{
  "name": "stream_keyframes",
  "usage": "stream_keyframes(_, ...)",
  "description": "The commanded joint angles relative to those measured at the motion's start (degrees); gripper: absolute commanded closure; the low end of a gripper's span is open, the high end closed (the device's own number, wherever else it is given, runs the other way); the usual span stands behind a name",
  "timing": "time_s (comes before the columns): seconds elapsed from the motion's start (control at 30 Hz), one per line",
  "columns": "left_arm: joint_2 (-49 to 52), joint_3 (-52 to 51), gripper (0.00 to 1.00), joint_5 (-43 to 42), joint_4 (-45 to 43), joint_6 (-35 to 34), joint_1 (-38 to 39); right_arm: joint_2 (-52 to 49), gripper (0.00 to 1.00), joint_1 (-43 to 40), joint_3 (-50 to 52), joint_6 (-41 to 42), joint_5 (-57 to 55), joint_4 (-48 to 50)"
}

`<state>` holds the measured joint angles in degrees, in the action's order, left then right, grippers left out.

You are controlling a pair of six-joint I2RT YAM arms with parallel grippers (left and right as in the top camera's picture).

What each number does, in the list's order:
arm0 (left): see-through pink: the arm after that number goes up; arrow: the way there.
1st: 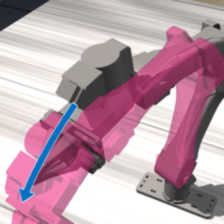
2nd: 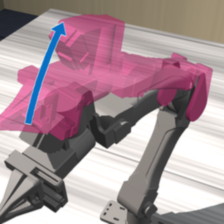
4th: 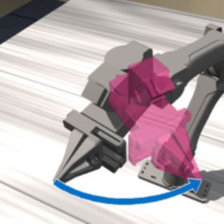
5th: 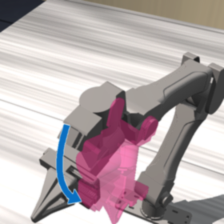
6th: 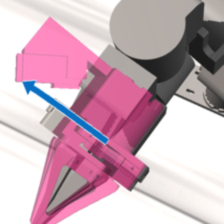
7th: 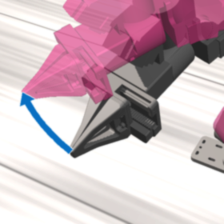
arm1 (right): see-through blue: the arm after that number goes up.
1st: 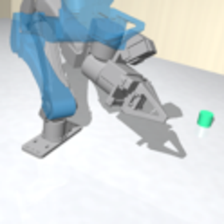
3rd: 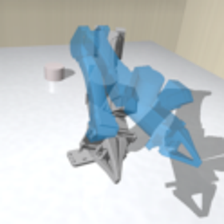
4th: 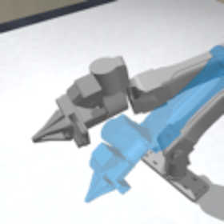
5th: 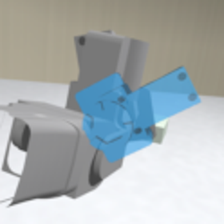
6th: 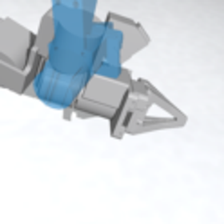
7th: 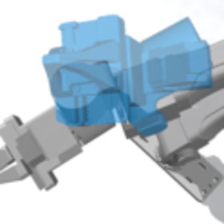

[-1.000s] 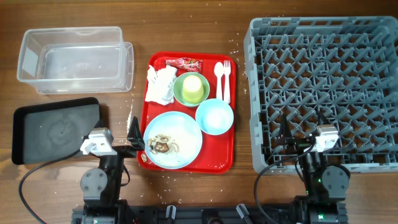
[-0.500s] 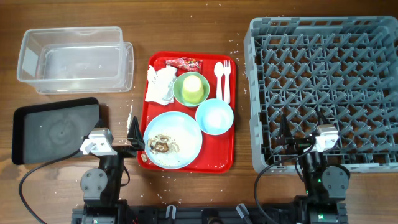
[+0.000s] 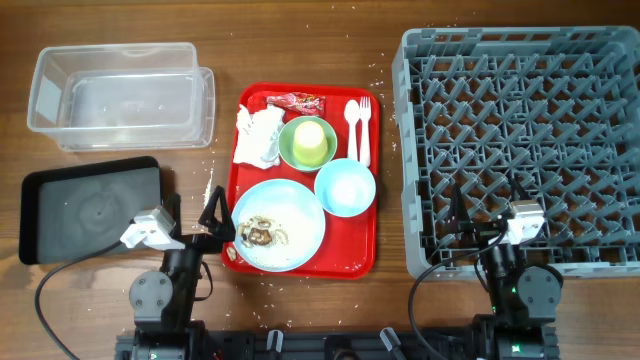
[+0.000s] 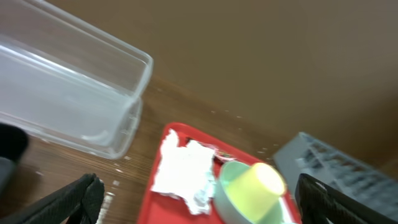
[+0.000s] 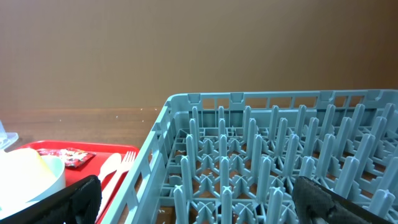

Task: Sort waste into correct bins and load items into the dishwasher rack
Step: 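Move the left gripper toward the white napkin on the red tray, then grasp the crumpled white napkin with the left gripper and carry it to the clear bin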

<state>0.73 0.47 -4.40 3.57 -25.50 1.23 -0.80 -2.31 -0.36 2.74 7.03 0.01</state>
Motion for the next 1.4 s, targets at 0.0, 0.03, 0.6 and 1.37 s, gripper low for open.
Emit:
stream_keyframes(0.0,-0.6,-0.2,0.0,-12.1,-0.8,-8.6,0.4,0.0,0.0,-0.1,0.1,0.2,-0.9,0.3)
stream_keyframes(0.03,-0.6,-0.2,0.0,-13.4,-1.0,-8.6,0.4,0.0,0.0,-0.1,0.1,0.3,-1.0,0.3)
stream_keyframes(0.6,73.4,75.5,0.0,-9.5,53.5,6.0,7.1,0.0,0.0,-0.1,0.1,0.2,-0.9,0.3)
stream_keyframes(1.37,113.6,77.4,0.32,3.8,37.8,-14.8,12.6,0.0,0.0,-0.1,0.1,0.3,-1.0,0.3)
